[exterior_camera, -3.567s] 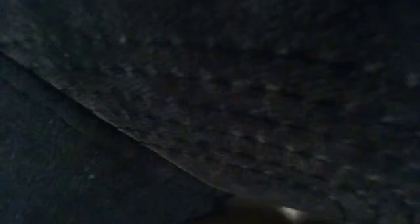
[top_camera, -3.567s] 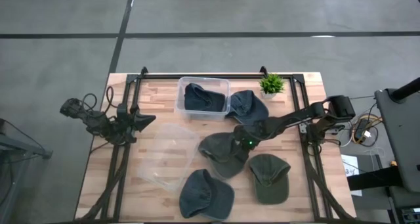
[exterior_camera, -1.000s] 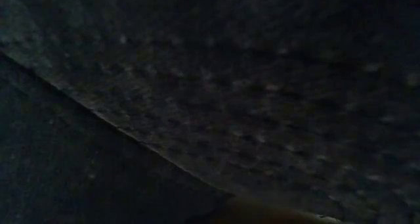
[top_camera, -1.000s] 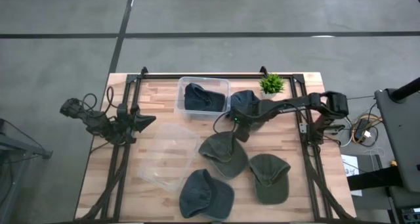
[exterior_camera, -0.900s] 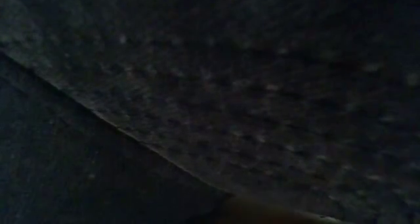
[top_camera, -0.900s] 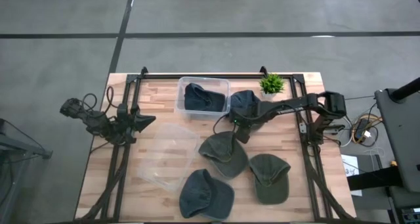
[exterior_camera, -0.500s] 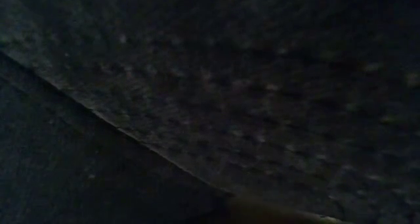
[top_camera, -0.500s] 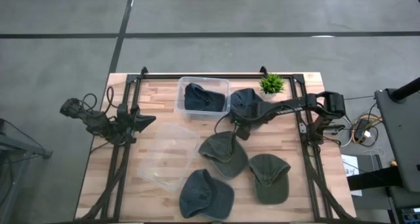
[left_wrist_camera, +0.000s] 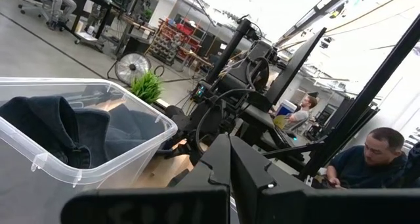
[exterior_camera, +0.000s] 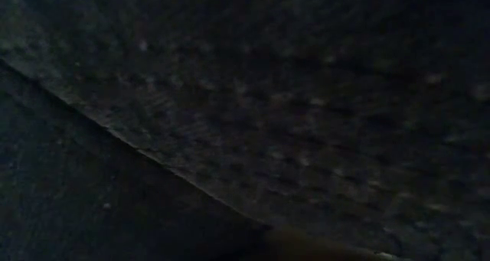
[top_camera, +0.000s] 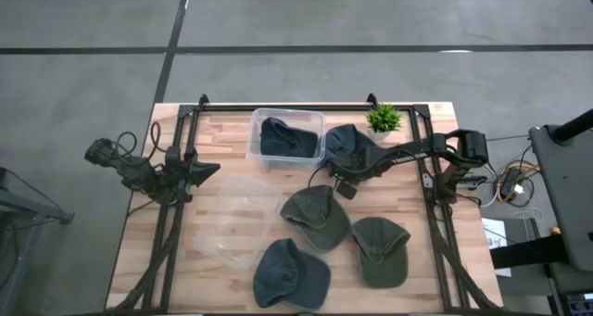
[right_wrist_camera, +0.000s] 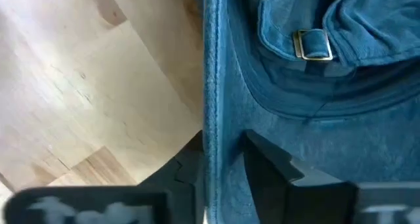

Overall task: Pick & Place hat
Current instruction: Put the top blue cap into the top transparent bin

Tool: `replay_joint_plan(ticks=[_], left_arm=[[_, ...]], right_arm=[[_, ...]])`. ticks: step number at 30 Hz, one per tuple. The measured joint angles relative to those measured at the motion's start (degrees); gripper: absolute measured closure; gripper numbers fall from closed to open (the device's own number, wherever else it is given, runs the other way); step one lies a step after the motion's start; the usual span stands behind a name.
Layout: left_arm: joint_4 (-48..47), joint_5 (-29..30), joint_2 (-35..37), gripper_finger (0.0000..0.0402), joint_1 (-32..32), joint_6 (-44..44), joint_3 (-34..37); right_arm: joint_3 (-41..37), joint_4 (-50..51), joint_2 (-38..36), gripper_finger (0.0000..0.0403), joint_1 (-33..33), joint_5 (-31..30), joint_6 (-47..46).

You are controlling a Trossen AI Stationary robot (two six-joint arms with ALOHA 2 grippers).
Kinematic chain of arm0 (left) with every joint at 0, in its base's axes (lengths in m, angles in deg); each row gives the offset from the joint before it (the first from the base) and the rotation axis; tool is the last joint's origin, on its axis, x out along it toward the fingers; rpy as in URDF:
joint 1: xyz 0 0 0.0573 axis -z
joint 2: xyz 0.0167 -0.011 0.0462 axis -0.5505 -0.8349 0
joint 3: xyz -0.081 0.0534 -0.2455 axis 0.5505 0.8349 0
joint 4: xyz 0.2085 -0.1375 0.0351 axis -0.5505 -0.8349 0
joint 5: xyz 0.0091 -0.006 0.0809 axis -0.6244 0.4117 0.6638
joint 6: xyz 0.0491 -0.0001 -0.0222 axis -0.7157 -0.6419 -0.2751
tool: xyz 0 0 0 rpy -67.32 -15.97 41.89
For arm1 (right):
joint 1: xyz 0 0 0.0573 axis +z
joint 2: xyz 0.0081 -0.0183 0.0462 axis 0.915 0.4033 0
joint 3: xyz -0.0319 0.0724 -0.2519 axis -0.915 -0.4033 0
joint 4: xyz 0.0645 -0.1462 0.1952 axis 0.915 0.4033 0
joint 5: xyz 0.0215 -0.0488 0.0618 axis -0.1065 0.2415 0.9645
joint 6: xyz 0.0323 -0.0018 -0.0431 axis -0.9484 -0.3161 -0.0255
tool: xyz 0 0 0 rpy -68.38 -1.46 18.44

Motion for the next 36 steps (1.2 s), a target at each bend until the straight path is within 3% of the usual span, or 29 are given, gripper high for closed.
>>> replay_joint_plan(ticks=[8, 17, 29, 36], left_arm=[[0.0, 0.0, 0.0, 0.0399, 0.0, 0.1, 0.0], [0.0, 0.0, 0.0, 0.0399, 0.0, 0.1, 0.0], [0.0, 0.0, 0.0, 0.0399, 0.0, -0.9, 0.0], [0.0, 0.0, 0.0, 0.0399, 0.0, -0.9, 0.0]], right_arm=[[1.7, 3.3, -1.0, 0.0387, 0.4, -0.8, -0.1], [9.0, 18.3, -7.5, 0.0391, 1.7, -0.2, -1.6], [27.7, 43.0, -12.1, 0.0392, 6.6, -0.7, -6.2], [39.4, 47.1, -12.0, 0.0392, 10.5, -0.9, -7.0]])
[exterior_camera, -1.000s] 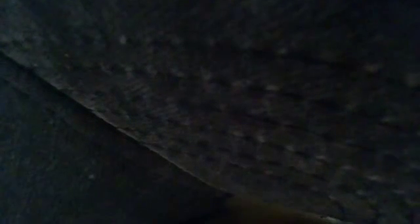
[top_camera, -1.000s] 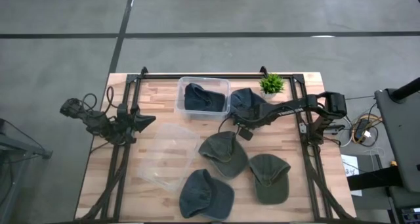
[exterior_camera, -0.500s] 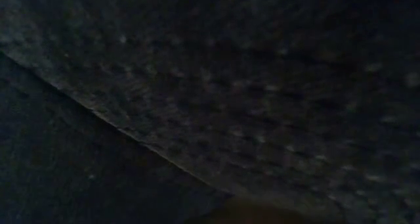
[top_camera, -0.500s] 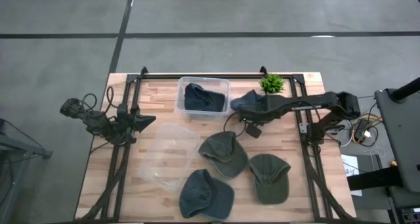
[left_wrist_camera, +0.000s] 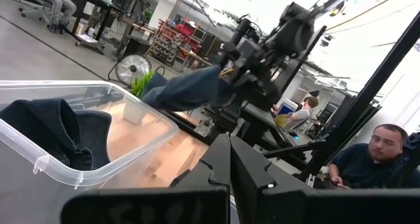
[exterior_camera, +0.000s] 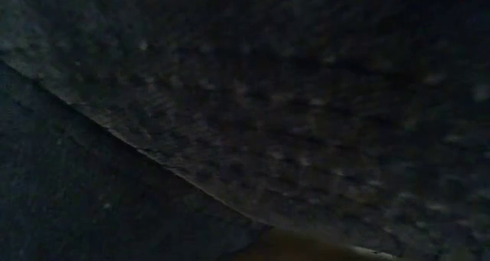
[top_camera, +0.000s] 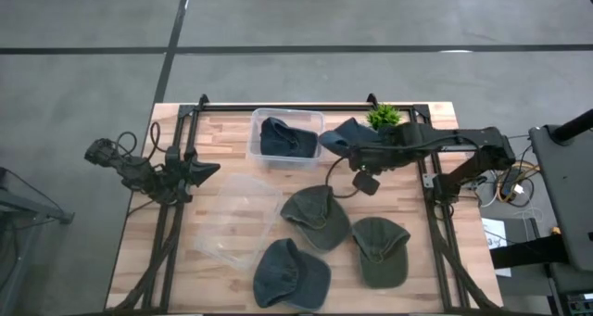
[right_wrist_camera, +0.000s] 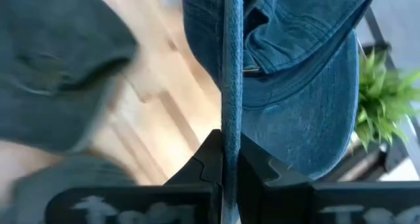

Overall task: Pick & Place hat
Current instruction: Put the top blue cap into the top transparent bin

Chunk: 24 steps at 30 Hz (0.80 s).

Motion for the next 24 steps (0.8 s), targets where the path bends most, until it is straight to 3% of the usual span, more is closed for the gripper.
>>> replay_joint_plan(ticks=[8, 18, 24], left_arm=[[0.0, 0.0, 0.0, 0.0399, 0.0, 0.0, 0.0], [-0.4, 0.0, 0.0, 0.0399, 0.0, 0.1, 0.0], [-0.4, 0.0, 0.0, 0.0399, 0.0, 0.1, 0.0]], right_arm=[[11.4, -2.5, 3.9, 0.0392, 0.6, -3.0, 5.7], [31.2, -4.8, 21.0, 0.0392, -2.7, -7.5, 22.4], [39.7, -4.3, 31.7, 0.0392, -6.1, -6.9, 29.4]])
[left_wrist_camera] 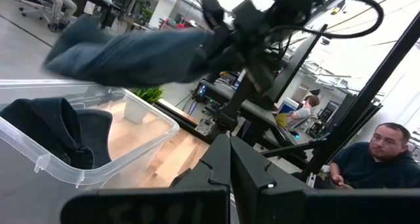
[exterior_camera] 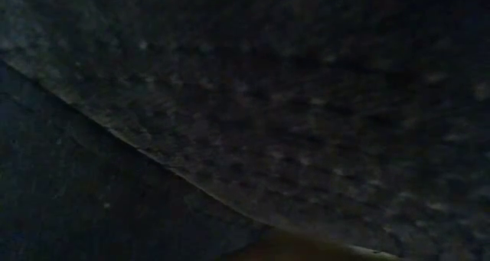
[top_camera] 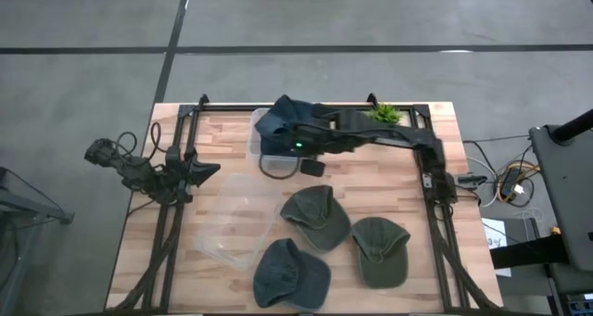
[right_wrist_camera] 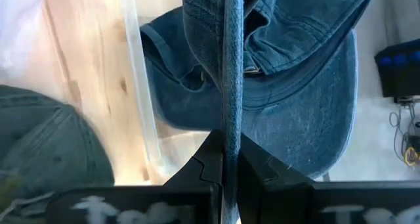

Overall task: Pick & Place hat
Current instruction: Put the top blue cap into the top transparent bin

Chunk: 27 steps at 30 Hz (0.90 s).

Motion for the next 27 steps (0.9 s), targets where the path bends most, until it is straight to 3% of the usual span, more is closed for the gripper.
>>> replay_joint_plan(ticks=[6, 11, 19, 27], left_arm=[[0.0, 0.0, 0.0, 0.0399, 0.0, 0.0, 0.0], [-0.6, 0.0, 0.0, 0.0399, 0.0, 0.1, 0.0], [-1.0, 0.0, 0.0, 0.0399, 0.0, 0.2, 0.0], [-1.4, 0.0, 0.0, 0.0399, 0.0, 0.3, 0.0]], right_arm=[[1.4, -2.2, 5.7, 0.0392, -2.4, 1.7, 1.5], [1.4, -2.3, 9.1, 0.0392, -2.5, -3.5, 1.5], [1.4, -3.8, 14.1, 0.0392, -2.2, -4.7, 0.6], [1.3, -2.6, 14.1, 0.039, -1.7, -4.8, -2.0]])
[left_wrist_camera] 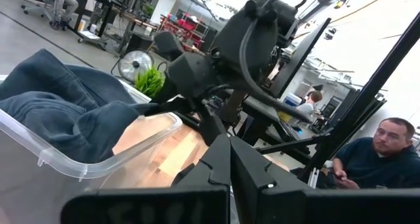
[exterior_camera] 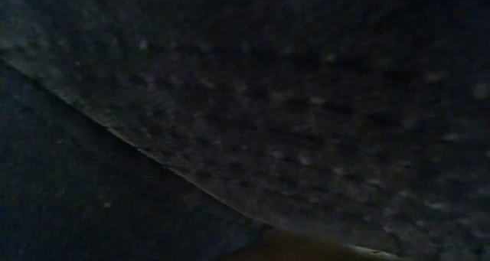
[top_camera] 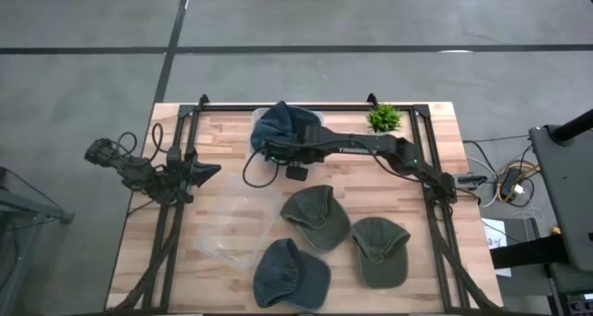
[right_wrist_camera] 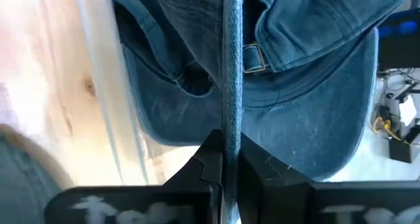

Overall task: Pick & Place hat
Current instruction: Put the top blue cap into the top transparent bin

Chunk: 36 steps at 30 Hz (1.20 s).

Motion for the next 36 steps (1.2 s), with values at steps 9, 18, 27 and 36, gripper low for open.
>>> replay_joint_plan(ticks=[9, 18, 27, 36], left_arm=[[-0.3, 0.0, 0.0, 0.0399, 0.0, 0.1, 0.0], [-0.4, 0.0, 0.0, 0.0399, 0.0, 0.3, 0.0], [-0.5, 0.0, 0.0, 0.0399, 0.0, 0.4, 0.0], [-0.5, -0.9, 0.0, 0.0399, 0.0, 0.5, 0.0]], right_arm=[[0.0, 1.2, -2.3, 0.0376, -0.8, 1.5, -1.3], [-1.6, 1.2, -1.9, 0.0365, -1.1, 3.3, -1.0], [-1.5, 1.2, -2.0, 0.0304, -1.1, 3.4, 0.3], [-0.3, 3.8, -2.3, 0.0225, -1.1, 3.2, 0.1]])
